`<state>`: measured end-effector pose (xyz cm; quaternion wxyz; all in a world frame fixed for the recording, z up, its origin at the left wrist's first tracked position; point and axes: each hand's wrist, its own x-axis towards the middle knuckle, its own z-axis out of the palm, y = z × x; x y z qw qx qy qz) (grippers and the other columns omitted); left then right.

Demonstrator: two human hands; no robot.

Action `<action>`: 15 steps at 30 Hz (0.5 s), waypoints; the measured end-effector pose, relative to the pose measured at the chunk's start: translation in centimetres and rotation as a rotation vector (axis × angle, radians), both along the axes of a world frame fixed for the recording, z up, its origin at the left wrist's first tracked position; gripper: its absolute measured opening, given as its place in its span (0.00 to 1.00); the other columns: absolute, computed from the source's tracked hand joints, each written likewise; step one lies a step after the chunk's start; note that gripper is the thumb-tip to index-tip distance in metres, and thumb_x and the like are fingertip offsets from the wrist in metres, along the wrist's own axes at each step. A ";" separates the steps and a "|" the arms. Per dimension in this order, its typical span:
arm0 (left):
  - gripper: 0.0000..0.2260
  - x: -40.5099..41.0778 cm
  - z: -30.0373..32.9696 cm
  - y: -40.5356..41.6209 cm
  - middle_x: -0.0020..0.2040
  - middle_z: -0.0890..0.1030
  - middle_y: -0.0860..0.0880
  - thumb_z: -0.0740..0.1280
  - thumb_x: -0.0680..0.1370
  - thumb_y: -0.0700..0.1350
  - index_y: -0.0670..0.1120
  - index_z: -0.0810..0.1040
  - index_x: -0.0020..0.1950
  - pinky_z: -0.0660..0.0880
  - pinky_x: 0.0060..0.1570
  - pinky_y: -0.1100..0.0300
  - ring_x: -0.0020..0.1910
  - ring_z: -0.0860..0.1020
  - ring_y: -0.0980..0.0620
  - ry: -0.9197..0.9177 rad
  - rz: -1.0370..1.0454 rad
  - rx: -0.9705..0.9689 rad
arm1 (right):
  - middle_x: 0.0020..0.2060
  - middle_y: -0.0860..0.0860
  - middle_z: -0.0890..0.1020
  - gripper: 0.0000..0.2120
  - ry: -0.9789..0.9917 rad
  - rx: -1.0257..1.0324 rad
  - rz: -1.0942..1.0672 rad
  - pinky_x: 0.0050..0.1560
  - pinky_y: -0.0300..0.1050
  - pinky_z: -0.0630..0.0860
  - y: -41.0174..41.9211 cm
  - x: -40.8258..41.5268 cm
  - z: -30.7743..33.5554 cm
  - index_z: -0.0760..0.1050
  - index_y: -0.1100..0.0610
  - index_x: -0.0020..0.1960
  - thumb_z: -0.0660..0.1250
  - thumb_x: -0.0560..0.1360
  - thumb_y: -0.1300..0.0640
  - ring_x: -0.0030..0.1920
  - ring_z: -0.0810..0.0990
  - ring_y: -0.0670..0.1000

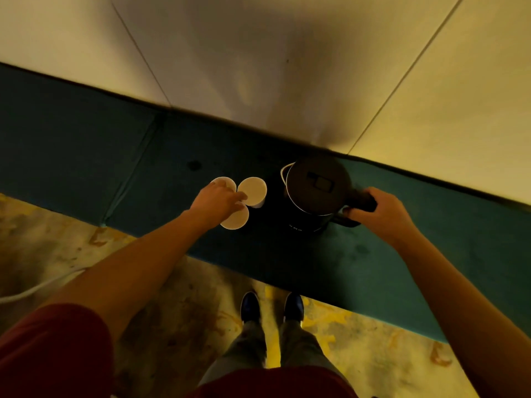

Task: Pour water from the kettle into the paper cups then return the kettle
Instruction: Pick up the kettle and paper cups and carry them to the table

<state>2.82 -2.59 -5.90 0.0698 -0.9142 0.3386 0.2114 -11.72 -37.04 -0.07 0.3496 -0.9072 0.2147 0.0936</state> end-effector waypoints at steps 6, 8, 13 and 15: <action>0.20 0.3 -0.6 0.6 0.63 0.75 0.42 0.67 0.79 0.55 0.55 0.72 0.71 0.78 0.53 0.50 0.60 0.78 0.42 0.018 0.004 -0.037 | 0.24 0.44 0.85 0.06 0.109 0.130 0.085 0.31 0.33 0.81 0.9 0.2 0.0 0.80 0.55 0.38 0.76 0.71 0.62 0.27 0.84 0.40; 0.18 0.5 -0.5 0.6 0.61 0.76 0.43 0.67 0.79 0.55 0.54 0.75 0.67 0.78 0.48 0.54 0.56 0.80 0.44 0.018 0.009 -0.071 | 0.22 0.48 0.81 0.07 0.045 0.107 0.006 0.30 0.37 0.77 1.4 -0.3 -0.6 0.78 0.60 0.36 0.75 0.70 0.63 0.24 0.80 0.41; 0.14 0.5 0.7 2.2 0.55 0.79 0.44 0.65 0.80 0.54 0.52 0.77 0.63 0.76 0.41 0.59 0.49 0.81 0.47 -0.002 0.069 -0.155 | 0.23 0.52 0.75 0.13 -0.060 0.139 -0.097 0.30 0.44 0.72 3.3 0.1 0.5 0.74 0.69 0.34 0.73 0.65 0.61 0.25 0.75 0.51; 0.13 0.0 1.6 3.2 0.53 0.80 0.45 0.64 0.81 0.54 0.51 0.77 0.63 0.74 0.40 0.60 0.47 0.81 0.48 -0.025 0.108 -0.174 | 0.22 0.54 0.77 0.13 -0.100 0.163 -0.074 0.29 0.44 0.73 4.1 0.6 1.6 0.75 0.69 0.34 0.71 0.63 0.58 0.25 0.76 0.51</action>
